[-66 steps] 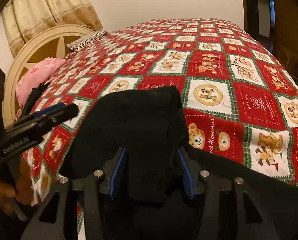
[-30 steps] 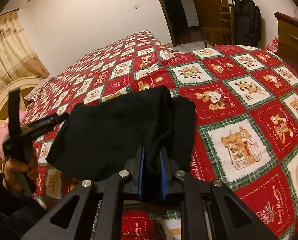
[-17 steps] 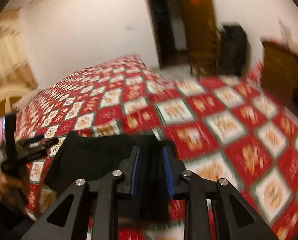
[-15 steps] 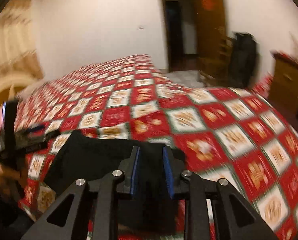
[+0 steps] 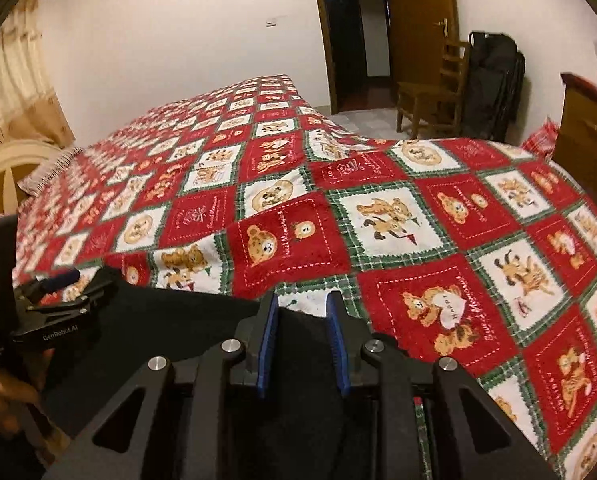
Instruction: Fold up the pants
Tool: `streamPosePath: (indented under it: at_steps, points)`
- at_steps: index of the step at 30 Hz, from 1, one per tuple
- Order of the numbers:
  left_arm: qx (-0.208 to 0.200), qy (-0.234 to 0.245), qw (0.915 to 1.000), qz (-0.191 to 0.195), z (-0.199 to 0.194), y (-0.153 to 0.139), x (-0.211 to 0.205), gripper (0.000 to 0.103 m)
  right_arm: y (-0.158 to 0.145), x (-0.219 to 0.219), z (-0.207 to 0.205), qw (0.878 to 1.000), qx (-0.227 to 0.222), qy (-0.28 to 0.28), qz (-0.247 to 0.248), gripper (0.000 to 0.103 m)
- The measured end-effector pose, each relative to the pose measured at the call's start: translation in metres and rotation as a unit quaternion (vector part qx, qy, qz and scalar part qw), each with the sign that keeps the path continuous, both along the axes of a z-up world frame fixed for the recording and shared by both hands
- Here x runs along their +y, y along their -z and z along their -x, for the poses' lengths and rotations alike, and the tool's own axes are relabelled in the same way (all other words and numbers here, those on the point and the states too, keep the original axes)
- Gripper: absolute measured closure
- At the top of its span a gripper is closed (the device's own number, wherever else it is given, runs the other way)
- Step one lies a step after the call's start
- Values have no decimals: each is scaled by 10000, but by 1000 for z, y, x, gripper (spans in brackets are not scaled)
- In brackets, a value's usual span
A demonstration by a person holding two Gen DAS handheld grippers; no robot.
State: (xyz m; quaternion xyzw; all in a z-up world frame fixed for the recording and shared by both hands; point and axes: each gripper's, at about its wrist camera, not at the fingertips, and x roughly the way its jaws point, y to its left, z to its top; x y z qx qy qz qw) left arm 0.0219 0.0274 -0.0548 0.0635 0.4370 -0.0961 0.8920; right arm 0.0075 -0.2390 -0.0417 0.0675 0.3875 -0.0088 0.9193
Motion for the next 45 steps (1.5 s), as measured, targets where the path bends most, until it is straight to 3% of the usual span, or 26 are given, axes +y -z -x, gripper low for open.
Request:
streamPosePath:
  at_steps: [2,5,10,15,18,21,23,26,30,31,33,38,42,45]
  points:
    - [98,12,9999,107,0,-4,4,15,-10,-5,12,9996,-212,62,-178,78]
    - [-57,44,9998,162,10,-21,7,15,-33,-6,49,9981,-590,90,126,75]
    - [-466,385,9977,306,37,-44,-2,15,-29,7,94,9985,-317,-113,427,75]
    - [-361,723,9967,27,51,-28,-25,15,-5,5,104,9997,-57,-25,242,75]
    - [-179,839,9963,-57,56,-14,-31,15,-1,1,108,9997,-114,63,228,66]
    - [-278,849,9959,-141,62,-9,-32,15,4,-10,109,9995,-55,244,-206,62]
    - [-243,868,9959,-106,61,-11,-30,15,8,-22,111,9965,9,455,-697,51]
    - [-79,878,9961,98,59,-18,-21,15,9,-35,111,9904,135,596,-1236,49]
    - [-187,624,9973,339,56,-37,6,10,-14,-38,117,9878,-415,597,-1375,46]
    - [-242,550,9976,355,56,-40,10,6,-18,-38,116,9870,-486,560,-1427,40]
    - [-320,471,9977,380,53,-45,19,5,-20,-39,110,9856,-506,585,-1501,38]
    - [-328,276,9984,356,46,-41,30,5,-12,-30,93,9888,-338,556,-1345,37]
    - [160,213,9976,635,38,-24,29,5,-1,-14,82,9952,-71,535,-814,37]
    - [276,241,9981,494,37,-15,18,5,4,-10,80,9966,8,594,-564,37]
